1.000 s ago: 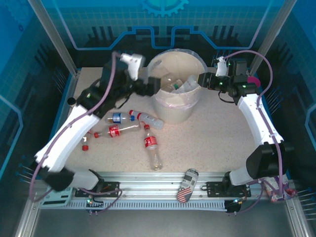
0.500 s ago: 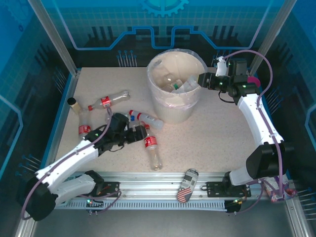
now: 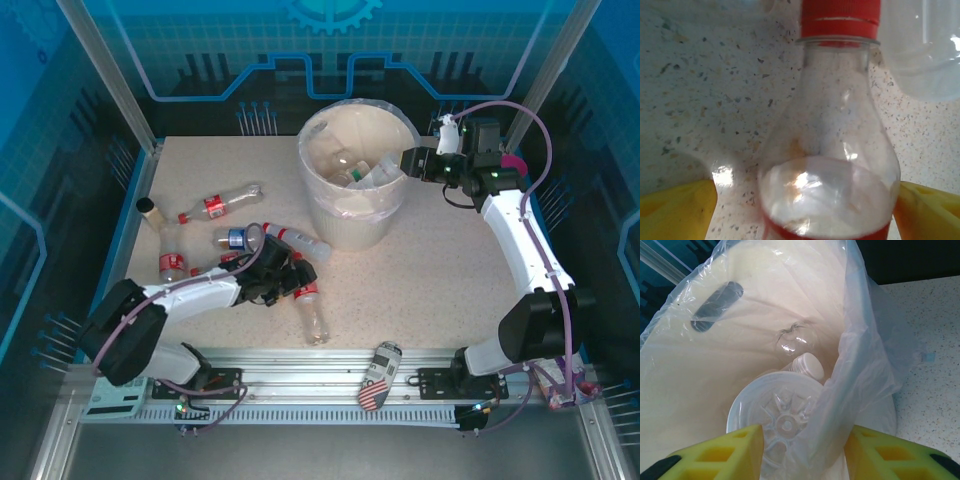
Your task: Put the plastic bottles in the bin
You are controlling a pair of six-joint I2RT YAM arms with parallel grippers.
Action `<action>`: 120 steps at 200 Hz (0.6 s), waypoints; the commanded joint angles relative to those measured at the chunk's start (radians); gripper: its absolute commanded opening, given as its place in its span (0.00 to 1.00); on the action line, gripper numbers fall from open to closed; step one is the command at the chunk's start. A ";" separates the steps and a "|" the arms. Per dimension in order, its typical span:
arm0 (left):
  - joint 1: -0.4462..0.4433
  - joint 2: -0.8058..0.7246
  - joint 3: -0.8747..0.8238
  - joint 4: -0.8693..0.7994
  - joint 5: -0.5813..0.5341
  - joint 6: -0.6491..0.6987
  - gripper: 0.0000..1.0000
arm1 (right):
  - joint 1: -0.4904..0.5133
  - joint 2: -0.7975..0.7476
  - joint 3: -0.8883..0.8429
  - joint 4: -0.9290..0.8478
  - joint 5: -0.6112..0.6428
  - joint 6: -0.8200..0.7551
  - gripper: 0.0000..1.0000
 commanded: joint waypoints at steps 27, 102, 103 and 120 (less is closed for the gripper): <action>-0.028 0.055 0.006 0.067 0.012 -0.033 0.78 | 0.013 0.012 -0.003 -0.056 0.009 -0.019 0.47; -0.027 0.008 0.000 0.040 0.002 -0.026 0.62 | 0.014 0.010 -0.007 -0.054 0.011 -0.018 0.47; -0.028 0.007 0.001 0.039 0.002 -0.025 0.62 | 0.013 0.010 -0.007 -0.054 0.011 -0.018 0.47; -0.028 -0.023 0.015 0.011 0.008 -0.014 0.61 | 0.014 0.012 -0.006 -0.056 0.012 -0.019 0.47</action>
